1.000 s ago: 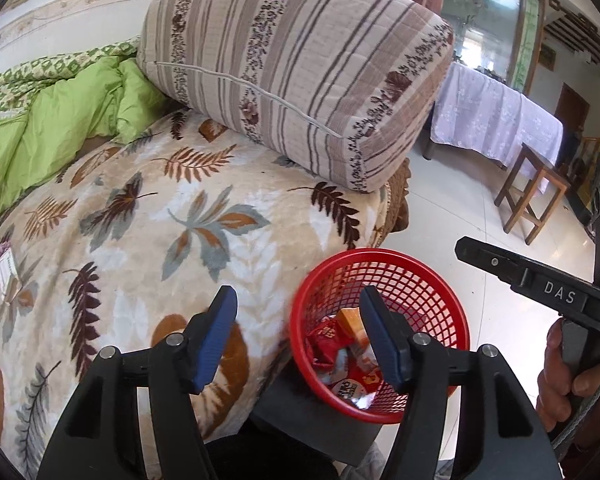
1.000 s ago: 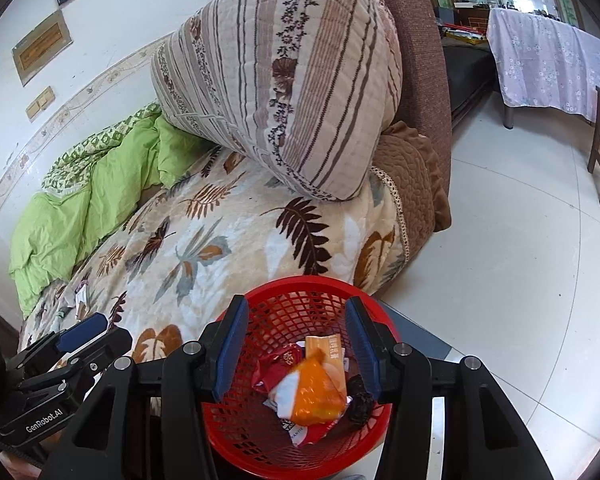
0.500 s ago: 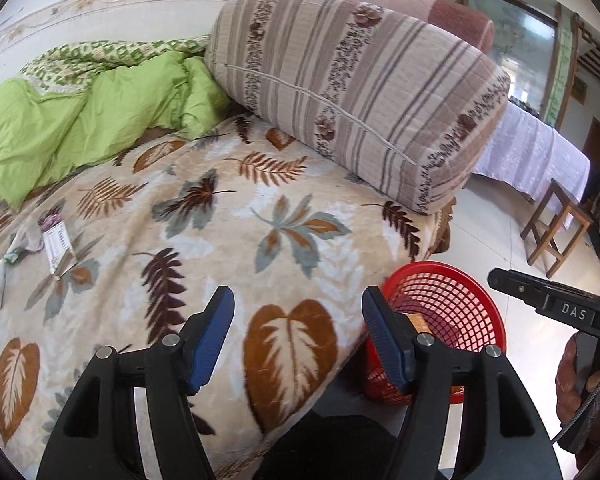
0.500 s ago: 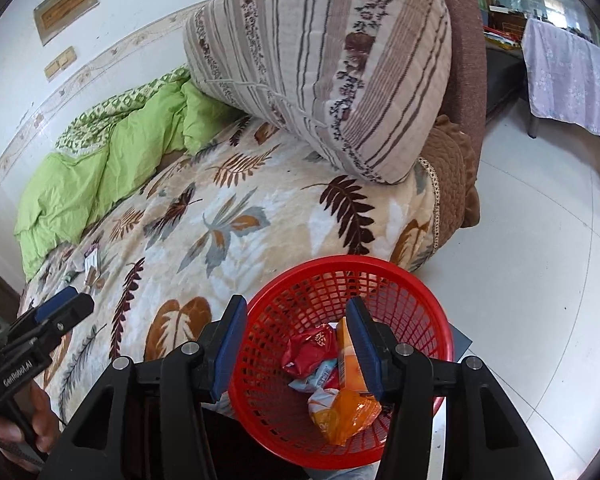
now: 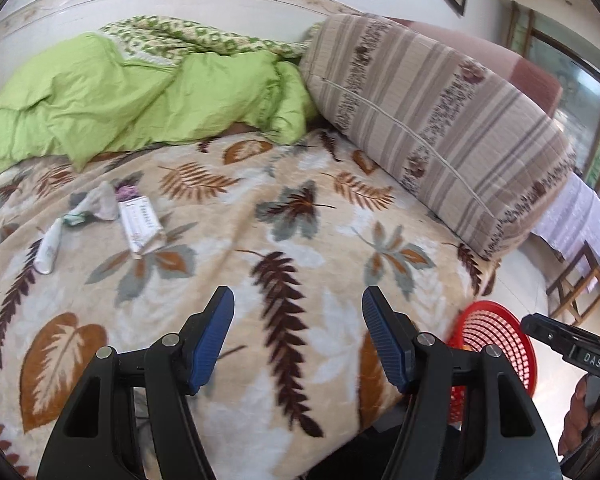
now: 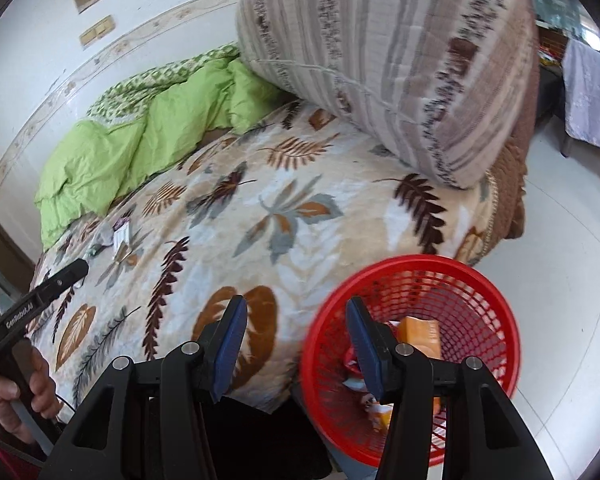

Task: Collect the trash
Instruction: 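Move both tools back to the bed toward the white bottle and medicine box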

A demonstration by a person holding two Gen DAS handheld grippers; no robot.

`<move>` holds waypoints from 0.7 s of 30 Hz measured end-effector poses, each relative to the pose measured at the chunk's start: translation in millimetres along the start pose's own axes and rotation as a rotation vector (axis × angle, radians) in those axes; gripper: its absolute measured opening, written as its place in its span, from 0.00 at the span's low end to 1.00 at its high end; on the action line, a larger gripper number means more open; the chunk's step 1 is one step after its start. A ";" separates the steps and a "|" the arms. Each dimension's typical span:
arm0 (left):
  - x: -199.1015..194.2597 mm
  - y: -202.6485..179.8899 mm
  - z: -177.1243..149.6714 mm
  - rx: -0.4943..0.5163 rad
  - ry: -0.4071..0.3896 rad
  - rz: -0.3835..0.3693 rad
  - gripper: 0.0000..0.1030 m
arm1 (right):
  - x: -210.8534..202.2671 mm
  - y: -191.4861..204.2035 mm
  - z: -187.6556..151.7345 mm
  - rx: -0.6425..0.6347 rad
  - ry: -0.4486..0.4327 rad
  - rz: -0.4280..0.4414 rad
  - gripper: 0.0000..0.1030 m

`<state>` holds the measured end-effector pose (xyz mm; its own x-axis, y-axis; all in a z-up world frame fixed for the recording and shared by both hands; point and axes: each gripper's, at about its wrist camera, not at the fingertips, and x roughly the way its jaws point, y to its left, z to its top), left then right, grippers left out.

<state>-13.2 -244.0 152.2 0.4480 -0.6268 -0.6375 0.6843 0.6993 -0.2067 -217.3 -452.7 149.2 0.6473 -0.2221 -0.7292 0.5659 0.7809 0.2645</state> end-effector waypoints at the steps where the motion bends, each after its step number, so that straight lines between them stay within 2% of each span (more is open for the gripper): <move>1: -1.5 10.4 1.0 -0.016 -0.002 0.017 0.64 | 5.1 8.1 1.8 -0.015 0.009 0.009 0.54; 11: -8.7 121.4 4.3 -0.165 -0.001 0.202 0.65 | 71.1 115.3 21.9 -0.188 0.094 0.154 0.64; 18: -4.8 218.1 7.0 -0.330 0.018 0.319 0.65 | 138.1 217.4 37.1 -0.321 0.145 0.235 0.66; 21: -0.5 252.7 8.9 -0.387 0.022 0.363 0.65 | 170.0 258.6 42.5 -0.376 0.147 0.234 0.70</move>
<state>164.6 -70.1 107.0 0.6018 -0.3165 -0.7332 0.2232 0.9482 -0.2261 60.8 -313.3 120.5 0.6408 0.0488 -0.7662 0.1716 0.9636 0.2049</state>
